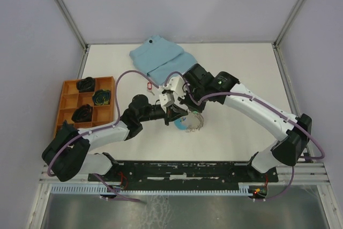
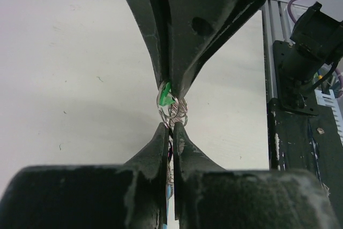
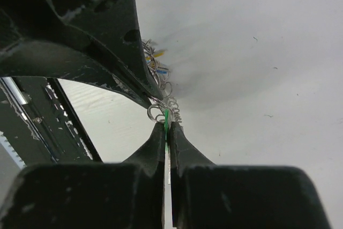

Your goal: Put the keys on the keyring

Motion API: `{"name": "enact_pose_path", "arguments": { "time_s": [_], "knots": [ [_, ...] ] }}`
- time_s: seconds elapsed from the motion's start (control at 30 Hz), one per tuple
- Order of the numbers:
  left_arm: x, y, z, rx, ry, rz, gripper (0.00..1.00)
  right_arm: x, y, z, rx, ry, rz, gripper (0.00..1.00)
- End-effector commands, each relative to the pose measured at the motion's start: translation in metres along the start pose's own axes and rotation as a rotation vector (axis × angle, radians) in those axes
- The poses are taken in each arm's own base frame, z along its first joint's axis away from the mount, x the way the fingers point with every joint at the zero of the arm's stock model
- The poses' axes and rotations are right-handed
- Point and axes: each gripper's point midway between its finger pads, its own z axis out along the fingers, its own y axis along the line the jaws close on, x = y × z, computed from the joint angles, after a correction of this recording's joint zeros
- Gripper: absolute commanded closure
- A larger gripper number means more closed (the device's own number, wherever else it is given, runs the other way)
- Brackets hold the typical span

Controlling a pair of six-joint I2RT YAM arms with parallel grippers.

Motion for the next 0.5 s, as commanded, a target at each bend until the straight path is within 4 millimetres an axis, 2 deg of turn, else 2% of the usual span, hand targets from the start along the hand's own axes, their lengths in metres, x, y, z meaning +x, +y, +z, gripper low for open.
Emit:
{"name": "enact_pose_path", "arguments": {
  "time_s": [0.0,0.17,0.47],
  "knots": [
    [-0.064,-0.02,0.0,0.042,-0.181,0.284,0.97,0.023,0.007,0.008,-0.067,0.121,-0.021,0.99],
    [-0.059,-0.024,0.004,-0.003,-0.15,0.342,0.97,0.03,0.012,0.007,-0.105,0.148,-0.004,0.99],
    [-0.064,-0.026,0.0,-0.069,-0.165,0.394,0.97,0.041,0.013,0.007,-0.134,0.189,0.009,0.99]
  ]
}}
